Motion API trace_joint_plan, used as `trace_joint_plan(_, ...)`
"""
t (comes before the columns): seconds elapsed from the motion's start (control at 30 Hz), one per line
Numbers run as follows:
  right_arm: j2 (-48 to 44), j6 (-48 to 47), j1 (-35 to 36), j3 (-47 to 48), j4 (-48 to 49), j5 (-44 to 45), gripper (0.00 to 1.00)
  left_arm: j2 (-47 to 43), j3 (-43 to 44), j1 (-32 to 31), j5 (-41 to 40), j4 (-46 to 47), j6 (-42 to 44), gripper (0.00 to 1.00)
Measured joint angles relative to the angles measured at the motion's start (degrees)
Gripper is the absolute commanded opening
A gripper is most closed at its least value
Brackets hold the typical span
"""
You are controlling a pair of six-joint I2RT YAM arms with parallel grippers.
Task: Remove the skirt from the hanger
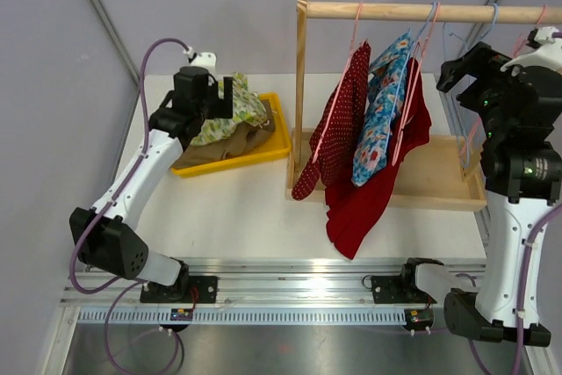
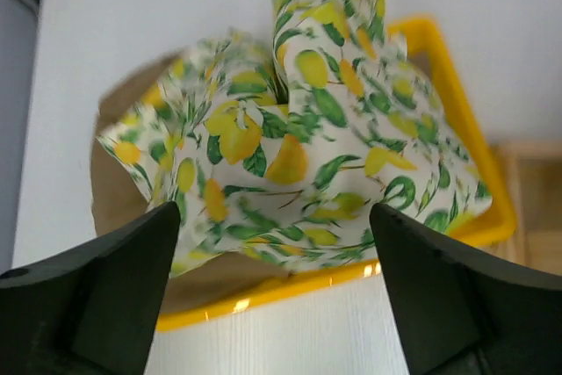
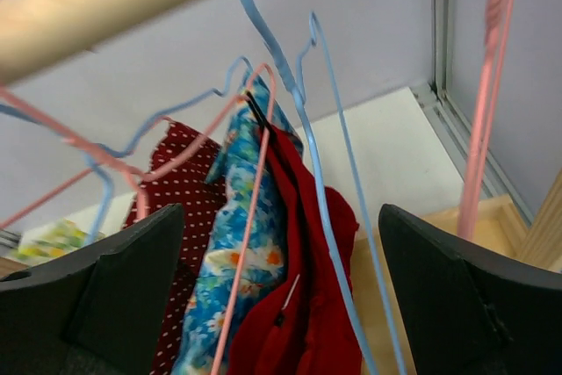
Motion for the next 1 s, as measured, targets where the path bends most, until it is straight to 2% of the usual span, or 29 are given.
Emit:
trace_joint_plan(0.13,-1.95,0.52,0.00,6.58,-0.72,-2.21,0.99,-1.79,-8.83,-0.04,0.15,-2.19,-4.02,0.99)
trace_joint_plan(0.2,-2.10,0.96,0.00,9.90,-0.52,-6.49,0.99,-2.80,-9.09,-0.04,-0.15,-3.98,-5.27,0.99)
trace_joint_plan(0.37,-0.83,3.34,0.00,15.23,0.94,-20.87,0.89,-9.64,-7.32,-0.04,-0.42,-6.01,-5.77,0.99)
trace_joint_plan(0.4,-0.11,3.67,0.00,15.28,1.11,-22.93,0.87,-11.45,-7.15,-0.04,-0.42,-5.99,-5.73,0.99)
trace_joint_plan(0.43,1.03,4.15,0.00,15.08,1.11,-25.24,0.80,-13.29,-7.15,-0.04,-0.42,-6.05,-5.64,0.99)
trace_joint_plan(0.53,4.37,5.03,0.00,12.17,1.25,-28.79,0.75,-18.12,-8.81,-0.04,-0.46,-5.35,-5.18,0.99)
trace_joint_plan(0.6,6.43,5.42,0.00,9.03,1.18,-29.57,0.72,-20.79,-11.28,-0.04,-0.44,-5.31,-4.92,0.99)
trace_joint_plan(0.73,9.16,6.47,0.00,3.34,-0.37,-29.59,0.58,-22.29,-16.26,-0.04,-0.39,-4.90,-4.87,0.99)
trace_joint_plan(0.87,8.28,6.60,0.00,2.93,-0.83,-29.44,0.59,-21.99,-19.52,-0.04,-0.11,-4.92,-4.90,0.99)
trace_joint_plan(0.9,7.80,6.62,0.00,2.93,-0.83,-29.42,0.65,-21.99,-19.78,-0.04,0.00,-4.90,-4.90,0.99)
trace_joint_plan(1.0,6.49,6.54,0.00,2.93,-0.83,-29.40,0.70,-21.94,-19.87,-0.04,0.22,-4.68,-4.94,0.99)
